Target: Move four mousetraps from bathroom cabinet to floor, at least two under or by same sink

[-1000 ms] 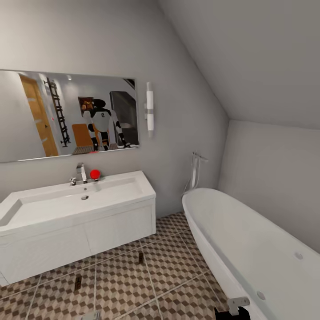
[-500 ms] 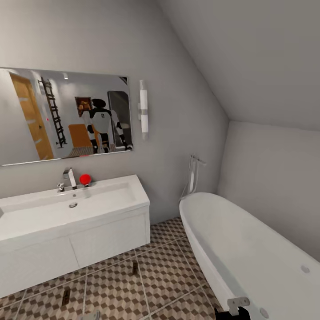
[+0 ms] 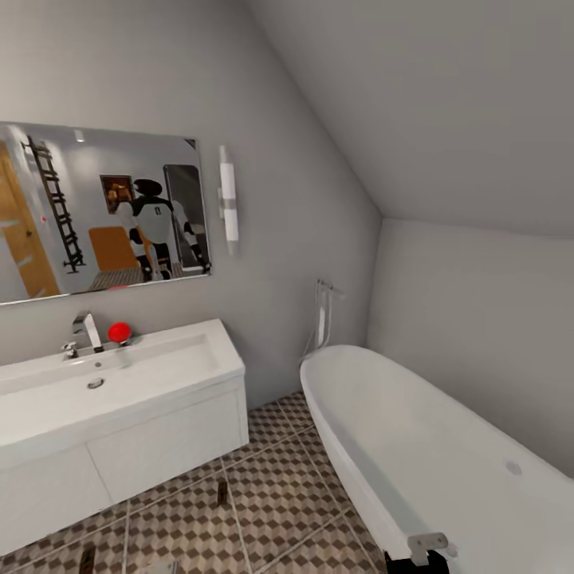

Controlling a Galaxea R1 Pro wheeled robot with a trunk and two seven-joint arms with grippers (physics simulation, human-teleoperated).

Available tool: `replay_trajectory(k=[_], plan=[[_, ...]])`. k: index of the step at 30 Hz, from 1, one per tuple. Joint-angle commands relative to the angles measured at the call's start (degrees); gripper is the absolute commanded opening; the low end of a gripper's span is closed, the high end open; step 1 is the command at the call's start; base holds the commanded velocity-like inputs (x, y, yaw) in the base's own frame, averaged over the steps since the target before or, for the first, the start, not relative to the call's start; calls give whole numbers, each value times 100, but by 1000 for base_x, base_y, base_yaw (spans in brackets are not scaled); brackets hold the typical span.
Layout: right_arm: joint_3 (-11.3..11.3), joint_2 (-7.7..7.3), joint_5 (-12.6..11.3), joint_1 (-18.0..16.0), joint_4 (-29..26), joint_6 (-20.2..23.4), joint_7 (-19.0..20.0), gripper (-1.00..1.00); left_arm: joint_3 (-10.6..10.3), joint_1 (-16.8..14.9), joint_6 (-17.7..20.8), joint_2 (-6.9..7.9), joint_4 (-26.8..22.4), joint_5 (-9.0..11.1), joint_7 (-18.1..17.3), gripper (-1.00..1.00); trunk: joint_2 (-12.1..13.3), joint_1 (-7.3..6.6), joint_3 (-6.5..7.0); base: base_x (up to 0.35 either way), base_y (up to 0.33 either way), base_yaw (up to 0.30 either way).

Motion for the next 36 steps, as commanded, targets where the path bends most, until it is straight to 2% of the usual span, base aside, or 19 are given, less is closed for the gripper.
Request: replay_trajectory(k=[1,29,36], plan=[[-31,-3,60,-10,30,-33,-43,100,-48,-6,-32,-3,21,34,8,100,-5,3,2,4,-2,-267],[-32,-8,34,-14,29,-35,-85,100,-56,-6,-47,-10,21,41,8,100,-5,3,121,0,0,-275],[-32,-11,41,-12,29,-35,-89,100,-55,-6,-32,-75,21,41,8,100,-5,3,148,0,0,-280]])
